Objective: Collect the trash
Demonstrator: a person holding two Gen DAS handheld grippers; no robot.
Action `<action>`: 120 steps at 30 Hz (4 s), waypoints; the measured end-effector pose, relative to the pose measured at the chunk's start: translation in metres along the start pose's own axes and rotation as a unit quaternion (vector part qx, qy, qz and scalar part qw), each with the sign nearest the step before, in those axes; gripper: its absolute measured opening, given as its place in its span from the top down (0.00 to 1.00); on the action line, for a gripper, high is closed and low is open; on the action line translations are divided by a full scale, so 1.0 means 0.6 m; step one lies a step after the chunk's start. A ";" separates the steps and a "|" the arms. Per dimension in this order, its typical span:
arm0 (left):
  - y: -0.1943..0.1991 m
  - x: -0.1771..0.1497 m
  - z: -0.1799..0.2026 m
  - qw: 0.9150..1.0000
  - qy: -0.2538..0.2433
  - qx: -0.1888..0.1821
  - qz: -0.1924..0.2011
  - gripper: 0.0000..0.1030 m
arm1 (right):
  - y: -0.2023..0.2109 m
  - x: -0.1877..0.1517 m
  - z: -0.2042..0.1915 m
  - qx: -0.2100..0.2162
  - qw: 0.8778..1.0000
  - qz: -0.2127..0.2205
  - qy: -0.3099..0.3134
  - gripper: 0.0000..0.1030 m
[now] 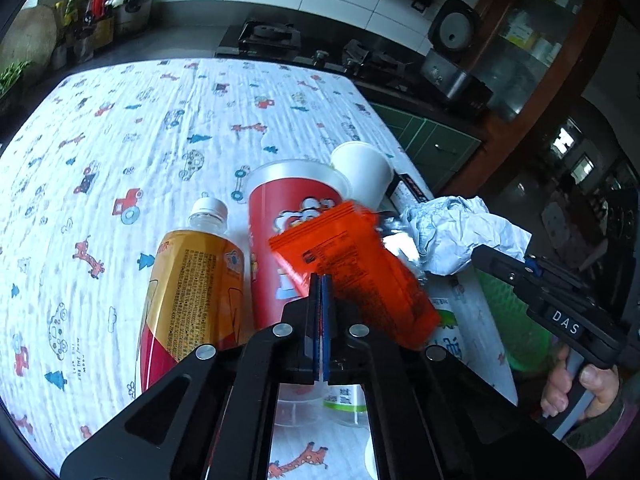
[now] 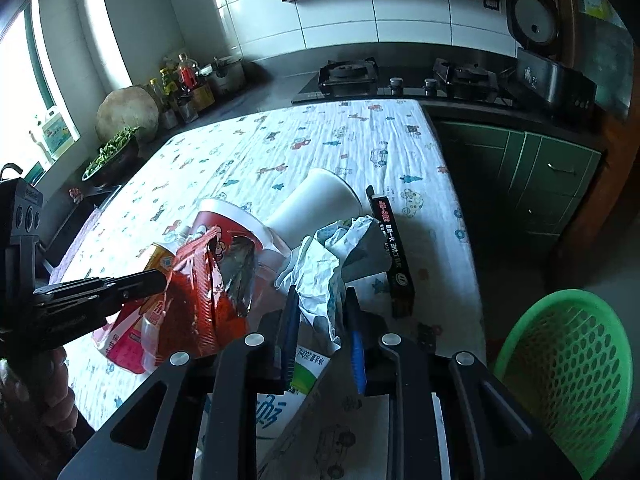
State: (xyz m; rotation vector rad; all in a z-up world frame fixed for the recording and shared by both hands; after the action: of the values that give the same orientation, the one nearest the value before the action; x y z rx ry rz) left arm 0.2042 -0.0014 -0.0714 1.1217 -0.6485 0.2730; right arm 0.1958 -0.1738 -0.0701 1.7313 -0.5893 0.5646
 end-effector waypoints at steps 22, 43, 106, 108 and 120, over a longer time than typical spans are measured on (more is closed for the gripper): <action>0.006 -0.052 0.015 0.998 0.046 -0.021 -0.033 0.61 | 0.055 -0.022 0.026 -0.010 1.000 0.022 -0.010 0.79; -0.011 -0.076 0.033 0.994 0.085 -0.017 -0.062 0.63 | 0.064 -0.031 0.046 -0.014 0.999 0.024 -0.020 0.79; -0.014 0.017 0.302 0.991 -0.070 -0.111 -0.004 0.94 | 0.215 -0.111 0.287 -0.158 0.978 0.053 -0.126 0.87; -0.025 0.017 0.325 0.990 -0.081 -0.115 -0.010 0.94 | 0.225 -0.121 0.303 -0.165 0.975 0.055 -0.136 0.79; -0.113 -0.010 0.450 0.980 -0.139 -0.128 -0.068 0.93 | 0.291 -0.168 0.353 -0.185 0.965 0.076 -0.170 0.55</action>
State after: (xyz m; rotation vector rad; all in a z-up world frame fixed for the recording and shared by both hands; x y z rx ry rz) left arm 0.1415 -0.2723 -0.0511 0.9580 -0.8256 -0.0862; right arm 0.0200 -0.4071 -0.0545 1.4395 -1.0097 0.2393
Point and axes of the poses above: each gripper's, at about its wrist camera, not at the fingertips, and y roughly against the way its jaws point, z to its right, x to its top, the point moved 4 cm from there along -y, roughly the way its jaws point, and after that the axes turned 4 degrees about -y, right-handed, at the moved point
